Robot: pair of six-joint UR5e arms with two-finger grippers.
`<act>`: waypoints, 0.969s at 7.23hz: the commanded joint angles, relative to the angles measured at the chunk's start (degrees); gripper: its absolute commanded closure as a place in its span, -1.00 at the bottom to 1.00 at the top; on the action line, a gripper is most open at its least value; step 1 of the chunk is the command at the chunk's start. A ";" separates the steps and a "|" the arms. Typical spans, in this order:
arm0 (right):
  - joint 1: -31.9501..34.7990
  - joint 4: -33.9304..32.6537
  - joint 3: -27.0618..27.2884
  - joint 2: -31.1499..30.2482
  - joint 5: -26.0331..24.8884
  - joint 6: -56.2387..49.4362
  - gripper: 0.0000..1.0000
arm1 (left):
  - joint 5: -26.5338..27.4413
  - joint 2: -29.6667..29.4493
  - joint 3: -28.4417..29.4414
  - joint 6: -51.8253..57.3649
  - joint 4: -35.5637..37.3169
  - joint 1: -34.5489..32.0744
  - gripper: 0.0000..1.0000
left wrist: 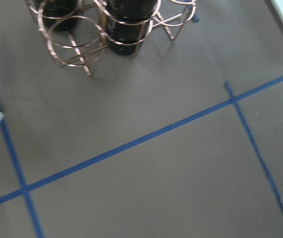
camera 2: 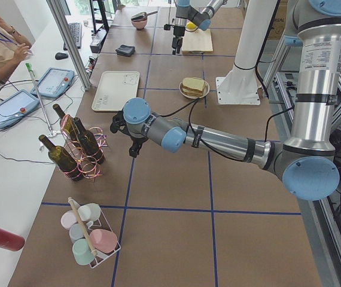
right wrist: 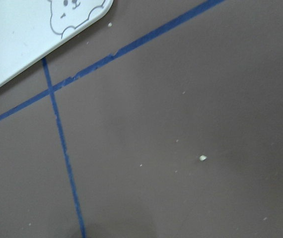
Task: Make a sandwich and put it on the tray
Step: 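Raise the right gripper away while the left arm reaches toward the plate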
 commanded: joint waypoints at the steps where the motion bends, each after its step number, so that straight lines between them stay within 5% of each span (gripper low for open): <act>1: 5.14 -0.68 -0.17 -3.99 4.00 -8.60 -1.00 | 2.46 -0.50 -6.31 -21.82 -2.48 8.48 -1.00; 4: 5.67 -0.68 -0.61 -4.62 4.01 -9.94 -1.00 | 13.02 -12.23 -9.68 -54.09 -4.86 30.87 -1.00; 7: 6.11 -0.68 -1.23 -4.71 4.01 -11.52 -1.00 | 29.25 -16.58 -6.88 -63.85 -4.51 46.99 -0.78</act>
